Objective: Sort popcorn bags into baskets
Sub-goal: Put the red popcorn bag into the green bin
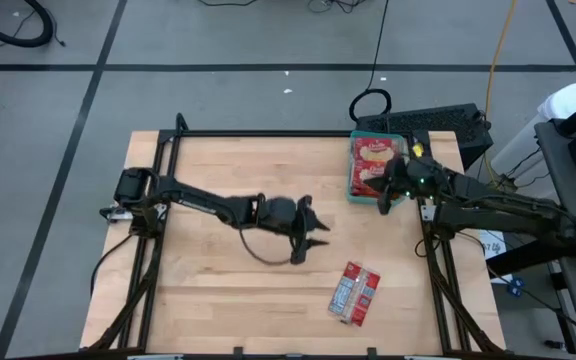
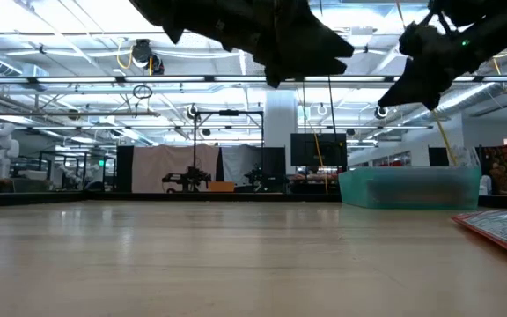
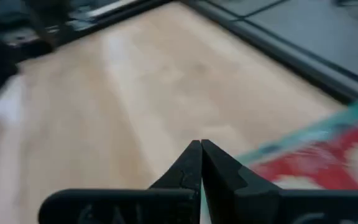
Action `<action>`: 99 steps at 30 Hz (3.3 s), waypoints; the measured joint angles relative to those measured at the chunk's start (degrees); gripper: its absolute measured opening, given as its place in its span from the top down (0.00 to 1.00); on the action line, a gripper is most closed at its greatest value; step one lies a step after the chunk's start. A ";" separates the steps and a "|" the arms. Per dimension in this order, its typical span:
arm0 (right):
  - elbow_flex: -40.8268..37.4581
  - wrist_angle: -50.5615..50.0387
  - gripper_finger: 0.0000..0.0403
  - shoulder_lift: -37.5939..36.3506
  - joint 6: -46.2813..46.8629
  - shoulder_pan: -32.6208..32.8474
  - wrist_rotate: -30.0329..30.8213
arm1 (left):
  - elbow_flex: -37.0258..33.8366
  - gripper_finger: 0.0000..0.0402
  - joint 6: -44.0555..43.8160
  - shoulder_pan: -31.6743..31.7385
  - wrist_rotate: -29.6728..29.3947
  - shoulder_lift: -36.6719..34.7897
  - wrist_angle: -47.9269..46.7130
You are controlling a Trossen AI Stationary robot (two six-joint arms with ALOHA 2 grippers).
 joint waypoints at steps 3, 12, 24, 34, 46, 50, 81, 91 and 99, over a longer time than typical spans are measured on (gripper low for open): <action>0.00 -0.15 0.99 0.08 0.56 6.27 0.87 | 0.02 0.55 2.13 -4.04 -2.59 2.06 2.65; -0.02 4.06 0.99 3.03 -0.90 24.01 12.42 | 0.03 0.38 4.17 -14.63 -11.18 10.37 14.02; -0.02 12.73 0.99 5.48 -1.82 30.03 15.23 | 1.14 0.27 5.67 -21.61 -12.72 20.32 23.55; -0.04 13.10 0.99 6.29 -3.46 30.50 15.15 | 13.25 0.43 6.58 -21.74 -15.22 29.36 16.02; -0.04 13.25 0.99 6.26 -7.57 30.50 15.15 | 15.01 0.55 12.84 -18.78 -11.20 29.82 5.31; -0.04 13.23 0.99 6.26 -8.06 30.50 15.17 | 15.06 0.80 15.66 -16.23 -10.01 29.70 3.80; -5.44 11.54 0.52 8.33 -9.99 36.80 25.71 | 14.91 1.00 -4.12 2.82 -16.97 6.51 -23.05; -5.44 12.83 0.43 15.95 -8.61 37.48 33.08 | 14.91 1.00 -2.21 2.33 -16.59 6.07 -22.58; -5.44 16.68 0.73 19.30 -12.09 36.03 34.59 | 14.87 0.99 4.90 2.11 -16.28 5.47 -22.42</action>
